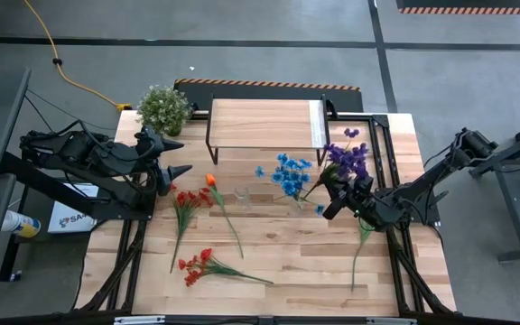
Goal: Pick and place flowers into a vace then onto a shelf
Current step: Put the violet flowers into the right transparent vase
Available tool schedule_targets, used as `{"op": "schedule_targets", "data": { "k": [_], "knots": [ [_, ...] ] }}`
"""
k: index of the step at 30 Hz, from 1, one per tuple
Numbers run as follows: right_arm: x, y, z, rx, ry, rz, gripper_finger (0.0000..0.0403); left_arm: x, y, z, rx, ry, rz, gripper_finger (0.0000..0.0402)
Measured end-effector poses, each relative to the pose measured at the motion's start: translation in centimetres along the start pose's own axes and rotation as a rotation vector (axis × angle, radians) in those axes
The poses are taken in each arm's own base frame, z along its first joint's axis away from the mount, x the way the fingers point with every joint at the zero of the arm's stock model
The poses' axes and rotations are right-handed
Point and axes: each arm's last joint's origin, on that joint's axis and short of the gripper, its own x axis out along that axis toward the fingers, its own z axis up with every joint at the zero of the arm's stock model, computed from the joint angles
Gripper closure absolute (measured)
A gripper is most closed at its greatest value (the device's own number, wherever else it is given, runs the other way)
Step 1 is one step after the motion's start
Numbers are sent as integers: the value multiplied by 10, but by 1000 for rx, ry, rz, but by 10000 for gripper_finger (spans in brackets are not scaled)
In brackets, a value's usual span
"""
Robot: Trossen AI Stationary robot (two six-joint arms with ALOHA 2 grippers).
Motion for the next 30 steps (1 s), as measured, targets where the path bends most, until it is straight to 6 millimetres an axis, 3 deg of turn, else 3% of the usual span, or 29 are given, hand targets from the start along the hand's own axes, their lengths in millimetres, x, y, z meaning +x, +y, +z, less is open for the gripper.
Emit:
{"op": "schedule_targets", "data": {
  "k": [11, 30],
  "knots": [
    [0, 0, -5, -50, 46, 61, 367, 0, 0, 0, 0, 1, -1, 41],
    [0, 1, -7, -35, 81, 123, 250, 0, 0, 0, 0, 2, -4, 41]
  ]
}}
